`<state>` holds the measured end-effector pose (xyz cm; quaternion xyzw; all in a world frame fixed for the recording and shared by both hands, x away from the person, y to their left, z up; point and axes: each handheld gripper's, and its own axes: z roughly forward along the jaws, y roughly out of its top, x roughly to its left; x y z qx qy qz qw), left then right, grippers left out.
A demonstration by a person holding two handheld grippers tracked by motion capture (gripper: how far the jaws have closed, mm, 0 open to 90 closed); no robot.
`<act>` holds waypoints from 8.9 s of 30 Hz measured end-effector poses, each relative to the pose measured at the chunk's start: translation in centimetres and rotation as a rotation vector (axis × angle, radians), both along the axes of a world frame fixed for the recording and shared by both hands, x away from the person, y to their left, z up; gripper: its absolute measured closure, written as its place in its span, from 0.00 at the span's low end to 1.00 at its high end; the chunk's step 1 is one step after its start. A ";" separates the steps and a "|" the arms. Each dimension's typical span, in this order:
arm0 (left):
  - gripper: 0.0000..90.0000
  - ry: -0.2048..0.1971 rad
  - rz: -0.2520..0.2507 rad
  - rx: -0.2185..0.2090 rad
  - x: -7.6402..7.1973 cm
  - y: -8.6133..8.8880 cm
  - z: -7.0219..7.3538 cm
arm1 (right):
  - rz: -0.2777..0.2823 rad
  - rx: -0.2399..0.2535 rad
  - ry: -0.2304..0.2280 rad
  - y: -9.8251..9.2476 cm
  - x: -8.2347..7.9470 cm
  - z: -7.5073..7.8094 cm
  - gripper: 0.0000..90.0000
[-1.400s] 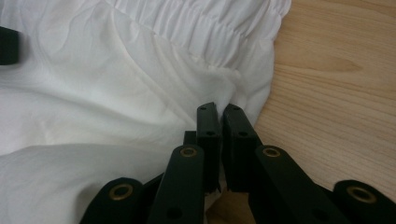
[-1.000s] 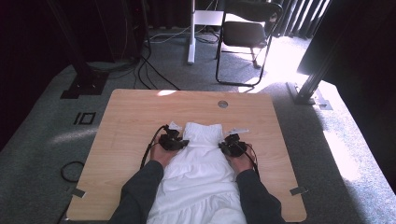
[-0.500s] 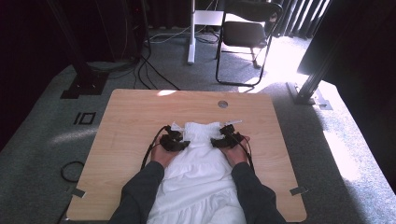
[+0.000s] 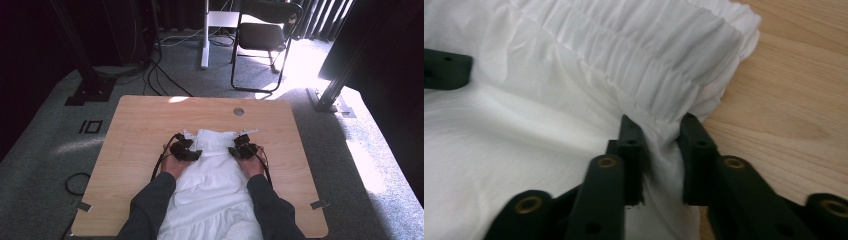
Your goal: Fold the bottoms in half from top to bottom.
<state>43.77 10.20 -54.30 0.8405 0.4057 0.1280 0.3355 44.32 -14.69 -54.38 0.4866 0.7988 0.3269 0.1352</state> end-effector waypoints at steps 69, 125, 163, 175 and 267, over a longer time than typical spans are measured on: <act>0.92 0.024 -0.165 -0.097 -13.2 3.5 -0.5 | 0.247 -0.039 -0.091 0.5 -13.7 0.1 0.91; 0.94 -0.179 -0.034 -0.153 0.8 2.6 10.3 | 0.040 0.112 -0.249 -0.3 1.5 8.2 0.93; 0.93 0.014 -0.144 -0.054 -7.7 3.5 -0.2 | 0.182 0.019 -0.096 0.4 -10.9 -0.5 0.91; 0.93 0.005 -0.083 -0.007 -0.2 2.6 0.4 | 0.108 0.021 -0.082 0.7 -2.6 -0.3 0.91; 0.88 0.024 -0.073 -0.206 -2.7 2.9 2.3 | 0.091 0.230 -0.086 -3.3 -2.5 1.8 0.83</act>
